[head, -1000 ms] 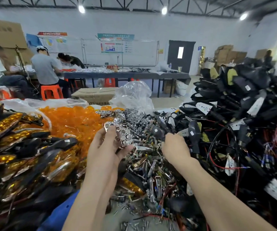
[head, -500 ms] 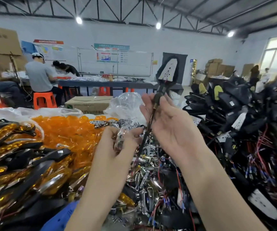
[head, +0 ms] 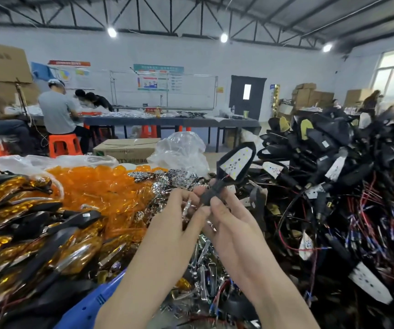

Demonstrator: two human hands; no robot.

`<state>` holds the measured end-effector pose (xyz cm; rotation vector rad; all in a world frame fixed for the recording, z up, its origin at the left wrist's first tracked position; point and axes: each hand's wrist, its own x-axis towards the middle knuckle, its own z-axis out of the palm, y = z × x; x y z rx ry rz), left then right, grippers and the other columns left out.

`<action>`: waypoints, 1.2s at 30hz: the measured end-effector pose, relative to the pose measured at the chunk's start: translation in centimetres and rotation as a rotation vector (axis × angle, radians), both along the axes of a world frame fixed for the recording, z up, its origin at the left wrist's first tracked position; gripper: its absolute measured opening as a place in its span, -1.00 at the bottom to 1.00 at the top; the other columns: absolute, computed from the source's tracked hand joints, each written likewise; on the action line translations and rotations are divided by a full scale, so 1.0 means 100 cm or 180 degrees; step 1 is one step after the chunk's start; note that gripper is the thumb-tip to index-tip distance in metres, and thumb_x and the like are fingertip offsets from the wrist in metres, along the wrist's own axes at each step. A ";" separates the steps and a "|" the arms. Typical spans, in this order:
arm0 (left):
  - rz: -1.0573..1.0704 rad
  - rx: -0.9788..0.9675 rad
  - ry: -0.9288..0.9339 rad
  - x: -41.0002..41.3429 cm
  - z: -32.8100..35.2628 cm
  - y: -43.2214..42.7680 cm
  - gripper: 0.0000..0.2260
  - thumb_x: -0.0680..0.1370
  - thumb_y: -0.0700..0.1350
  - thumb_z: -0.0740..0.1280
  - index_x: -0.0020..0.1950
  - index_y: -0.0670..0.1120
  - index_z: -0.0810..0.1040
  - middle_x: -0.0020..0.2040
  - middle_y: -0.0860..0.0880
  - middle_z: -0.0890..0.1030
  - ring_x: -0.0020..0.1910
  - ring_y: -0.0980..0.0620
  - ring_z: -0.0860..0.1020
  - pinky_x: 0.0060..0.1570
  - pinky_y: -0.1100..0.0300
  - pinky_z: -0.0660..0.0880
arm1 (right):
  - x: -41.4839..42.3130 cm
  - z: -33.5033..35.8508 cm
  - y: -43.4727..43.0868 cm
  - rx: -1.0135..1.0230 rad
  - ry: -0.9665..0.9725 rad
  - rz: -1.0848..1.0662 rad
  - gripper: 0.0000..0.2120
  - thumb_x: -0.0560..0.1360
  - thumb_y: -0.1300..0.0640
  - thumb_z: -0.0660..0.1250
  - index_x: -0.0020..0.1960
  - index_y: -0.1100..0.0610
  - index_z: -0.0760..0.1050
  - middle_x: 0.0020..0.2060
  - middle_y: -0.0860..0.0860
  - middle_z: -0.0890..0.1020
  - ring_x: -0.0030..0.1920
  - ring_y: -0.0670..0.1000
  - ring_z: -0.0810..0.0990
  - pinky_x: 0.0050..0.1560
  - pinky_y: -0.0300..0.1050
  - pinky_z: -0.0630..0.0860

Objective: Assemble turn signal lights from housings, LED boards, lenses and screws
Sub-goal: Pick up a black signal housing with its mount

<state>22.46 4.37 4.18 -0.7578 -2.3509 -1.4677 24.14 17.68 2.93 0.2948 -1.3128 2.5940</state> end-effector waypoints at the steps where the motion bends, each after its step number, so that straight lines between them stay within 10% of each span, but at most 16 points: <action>1: 0.0065 -0.0017 -0.0037 -0.002 -0.002 0.000 -0.85 0.52 0.24 0.21 -0.01 0.23 0.36 -0.19 0.18 0.63 -0.26 0.08 0.57 -0.24 0.16 0.47 | -0.002 -0.001 0.001 0.0067 0.0002 0.0062 -0.61 0.55 0.15 0.39 0.36 0.13 0.52 0.24 0.11 0.68 0.24 0.08 0.66 0.26 -0.04 0.60; 6: 0.0240 -0.0579 0.0013 -0.013 -0.011 -0.003 -0.86 0.51 0.26 0.19 -0.03 0.26 0.37 -0.29 0.09 0.63 -0.52 0.18 0.44 -0.48 0.31 0.33 | -0.019 -0.001 0.013 -0.0490 -0.0288 -0.0220 -0.37 0.42 -0.07 0.46 0.36 0.26 0.46 0.23 0.20 0.67 0.15 0.11 0.71 -0.02 -0.01 0.70; 15: 0.0263 -0.1231 0.0162 -0.024 -0.023 -0.002 -0.84 0.50 0.33 0.16 -0.01 0.32 0.30 -0.44 0.07 0.54 -0.55 0.20 0.41 -0.57 0.36 0.28 | -0.034 -0.021 0.023 -0.0832 -0.0213 -0.0952 -0.81 0.72 0.17 0.13 0.22 0.11 0.49 -0.05 0.11 0.69 -0.03 0.19 0.74 -0.14 0.05 0.68; 27: 0.0267 -0.1337 0.0298 -0.027 -0.025 -0.001 -0.87 0.55 0.27 0.11 -0.02 0.27 0.24 -0.47 0.06 0.49 -0.48 0.20 0.45 -0.53 0.25 0.15 | -0.034 -0.022 0.014 -0.0909 -0.0102 -0.0874 -0.70 0.72 0.23 0.10 0.41 0.28 0.39 -0.06 0.15 0.68 -0.03 0.17 0.74 -0.11 0.06 0.69; 36: 0.0449 -0.1259 0.0527 -0.013 -0.002 -0.013 -0.76 0.46 0.39 0.08 0.00 0.31 0.32 -0.47 0.16 0.52 -0.48 0.27 0.49 -0.55 0.38 0.29 | -0.019 0.000 0.021 -0.0844 0.0162 -0.0486 -0.82 0.71 0.28 0.09 0.19 0.13 0.44 -0.04 0.18 0.66 0.06 0.24 0.73 -0.01 0.20 0.68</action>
